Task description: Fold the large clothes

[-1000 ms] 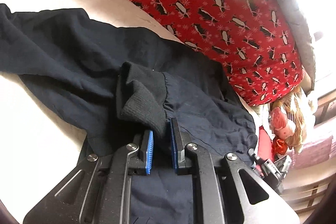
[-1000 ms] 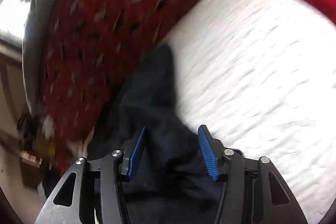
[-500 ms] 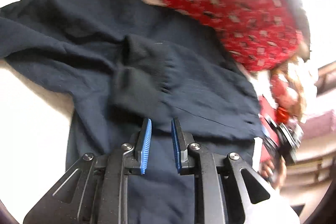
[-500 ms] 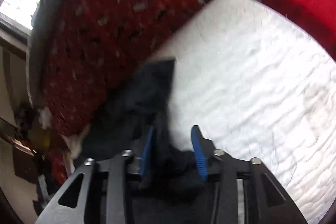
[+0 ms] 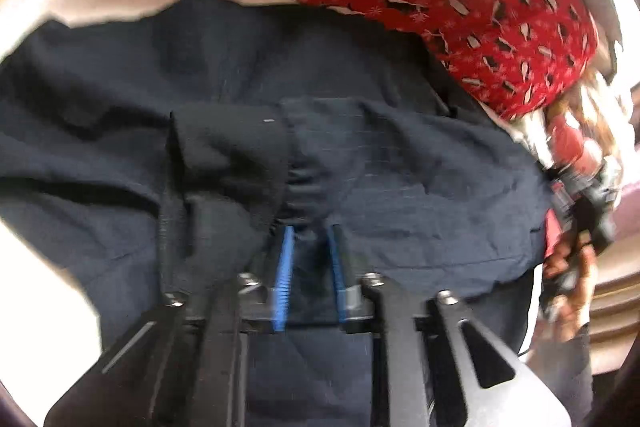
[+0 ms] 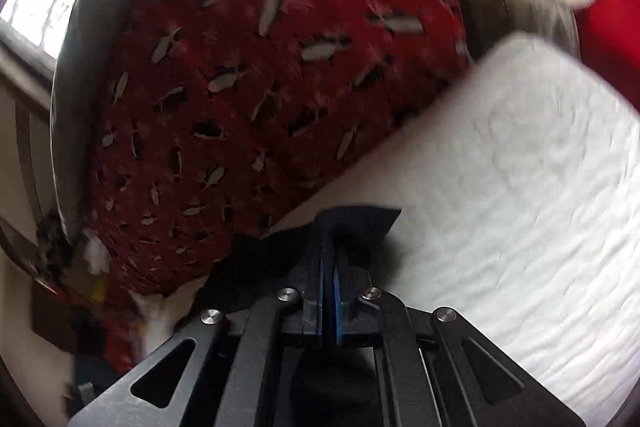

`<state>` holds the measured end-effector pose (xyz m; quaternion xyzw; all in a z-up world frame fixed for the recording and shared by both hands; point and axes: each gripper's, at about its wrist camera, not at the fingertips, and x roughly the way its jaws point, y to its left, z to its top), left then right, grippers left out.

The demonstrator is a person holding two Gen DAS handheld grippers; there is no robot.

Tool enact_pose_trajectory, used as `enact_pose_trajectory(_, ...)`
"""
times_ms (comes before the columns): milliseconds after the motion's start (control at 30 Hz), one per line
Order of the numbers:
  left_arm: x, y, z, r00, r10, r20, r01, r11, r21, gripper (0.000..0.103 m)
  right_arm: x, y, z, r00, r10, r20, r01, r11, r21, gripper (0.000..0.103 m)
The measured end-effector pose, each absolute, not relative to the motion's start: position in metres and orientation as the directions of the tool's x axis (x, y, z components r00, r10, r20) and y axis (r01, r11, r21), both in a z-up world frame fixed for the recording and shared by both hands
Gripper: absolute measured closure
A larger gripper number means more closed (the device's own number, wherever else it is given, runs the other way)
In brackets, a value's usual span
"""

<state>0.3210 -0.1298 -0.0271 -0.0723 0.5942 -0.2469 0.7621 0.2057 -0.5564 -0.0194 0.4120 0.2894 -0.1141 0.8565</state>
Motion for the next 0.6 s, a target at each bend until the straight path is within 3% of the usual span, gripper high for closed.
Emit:
enact_pose_trajectory(67, 0.324, -0.124, -0.027, 0.154, -0.487, -0.859, 0.265, 0.858, -0.439, 0.094, 0.222, -0.557, -0.041, 0.656, -0.002, -0.754, 0.542, 0.696, 0.470, 0.097)
enact_pose_trajectory(100, 0.325, -0.120, -0.027, 0.146, -0.503, -0.852, 0.252, 0.851, -0.460, 0.094, 0.225, -0.558, -0.051, 0.615, 0.019, -0.788, 0.550, 0.705, 0.447, 0.099)
enact_pose_trajectory(167, 0.323, -0.116, -0.026, 0.141, -0.517, -0.844, 0.264, 0.841, -0.472, 0.094, 0.208, -0.561, -0.040, 0.677, 0.002, -0.736, 0.541, 0.676, 0.500, 0.085)
enact_pose_trajectory(233, 0.320, -0.115, -0.027, 0.142, -0.517, -0.844, 0.271, 0.841, -0.469, 0.094, 0.177, -0.560, -0.024, 0.759, 0.014, -0.651, 0.497, 0.634, 0.592, 0.084)
enact_pose_trajectory(333, 0.312, -0.118, -0.029, 0.144, -0.524, -0.839, 0.260, 0.838, -0.479, 0.094, 0.147, -0.541, -0.016, 0.818, 0.080, -0.570, 0.386, 0.660, 0.645, 0.074)
enact_pose_trajectory(400, 0.309, -0.120, -0.028, 0.163, -0.526, -0.835, 0.258, 0.839, -0.479, 0.093, 0.149, -0.523, -0.025, 0.786, 0.091, -0.612, 0.383, 0.705, 0.597, 0.073)
enact_pose_trajectory(467, 0.309, -0.115, -0.027, 0.145, -0.550, -0.822, 0.232, 0.827, -0.512, 0.093, 0.155, -0.507, -0.054, 0.638, 0.052, -0.769, 0.475, 0.759, 0.445, 0.077)
enact_pose_trajectory(600, 0.308, -0.085, -0.014, 0.146, -0.607, -0.781, 0.192, 0.792, -0.580, 0.092, 0.144, -0.486, -0.020, 0.689, -0.048, -0.723, 0.507, 0.746, 0.433, 0.072)
